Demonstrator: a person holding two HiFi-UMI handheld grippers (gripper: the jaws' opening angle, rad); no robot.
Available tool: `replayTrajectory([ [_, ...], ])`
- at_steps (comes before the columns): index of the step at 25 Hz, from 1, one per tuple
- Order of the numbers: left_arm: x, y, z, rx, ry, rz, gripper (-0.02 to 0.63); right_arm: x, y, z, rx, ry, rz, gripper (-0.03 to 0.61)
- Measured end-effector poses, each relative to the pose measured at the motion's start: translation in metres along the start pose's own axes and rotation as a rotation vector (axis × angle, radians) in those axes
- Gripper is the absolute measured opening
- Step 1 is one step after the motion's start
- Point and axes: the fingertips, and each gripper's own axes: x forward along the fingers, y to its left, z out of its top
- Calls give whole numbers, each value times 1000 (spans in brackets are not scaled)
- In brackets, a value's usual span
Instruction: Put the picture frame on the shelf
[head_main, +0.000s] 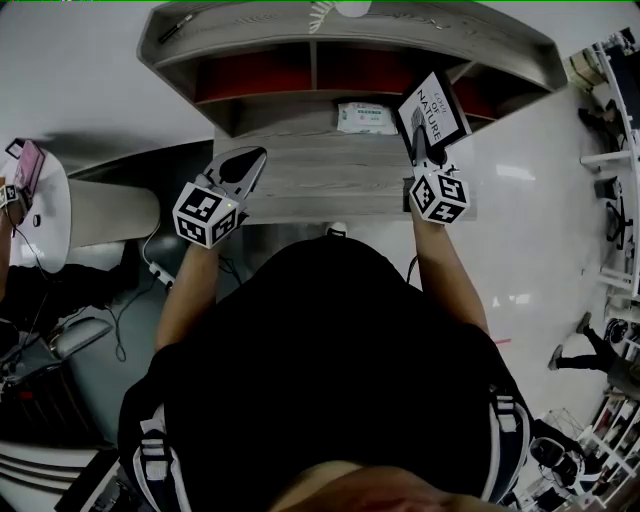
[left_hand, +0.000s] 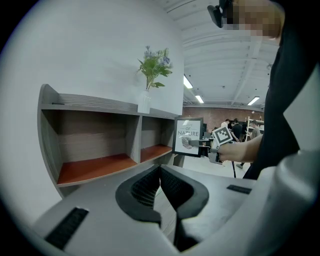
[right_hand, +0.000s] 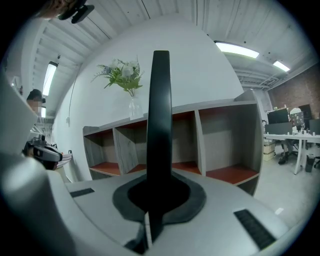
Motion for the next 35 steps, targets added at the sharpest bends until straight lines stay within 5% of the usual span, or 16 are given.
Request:
replayTrajectory([
  [35,87,13,25,1,-4,15,20,45,-33,-10,11,52,112,23],
])
